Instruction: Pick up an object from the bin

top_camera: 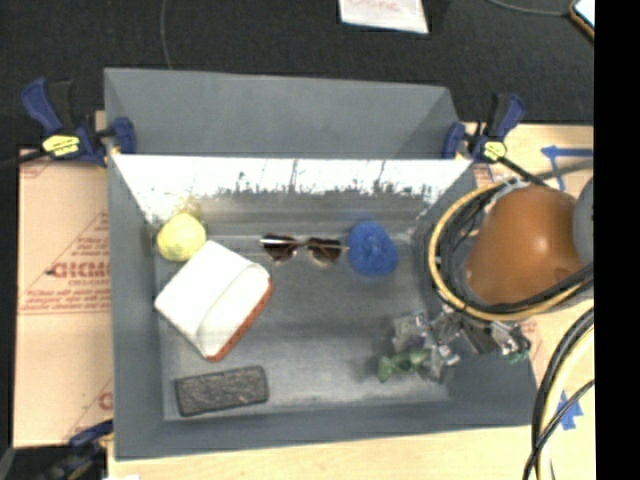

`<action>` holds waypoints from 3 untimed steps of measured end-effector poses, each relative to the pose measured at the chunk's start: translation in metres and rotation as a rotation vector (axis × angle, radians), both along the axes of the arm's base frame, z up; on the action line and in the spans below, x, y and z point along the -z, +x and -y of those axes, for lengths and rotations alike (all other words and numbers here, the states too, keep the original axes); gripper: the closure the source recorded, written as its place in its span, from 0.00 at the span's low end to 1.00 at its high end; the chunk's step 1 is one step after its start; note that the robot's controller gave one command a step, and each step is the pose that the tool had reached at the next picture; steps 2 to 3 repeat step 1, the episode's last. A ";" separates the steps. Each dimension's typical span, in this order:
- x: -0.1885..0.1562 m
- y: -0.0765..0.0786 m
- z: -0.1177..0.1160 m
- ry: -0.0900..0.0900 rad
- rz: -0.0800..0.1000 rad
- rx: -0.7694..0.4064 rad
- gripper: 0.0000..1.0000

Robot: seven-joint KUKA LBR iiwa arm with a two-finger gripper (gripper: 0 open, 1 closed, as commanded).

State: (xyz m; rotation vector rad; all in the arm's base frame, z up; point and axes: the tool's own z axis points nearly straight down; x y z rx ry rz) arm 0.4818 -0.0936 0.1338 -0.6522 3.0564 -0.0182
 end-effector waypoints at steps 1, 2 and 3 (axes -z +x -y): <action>-0.008 0.000 0.000 0.000 0.004 0.001 1.00; -0.008 0.000 0.000 0.000 0.004 0.001 1.00; -0.008 0.000 0.000 0.000 0.004 0.001 1.00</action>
Offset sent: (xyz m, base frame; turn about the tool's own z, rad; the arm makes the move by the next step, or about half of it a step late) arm 0.0004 -0.0002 0.0109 0.0005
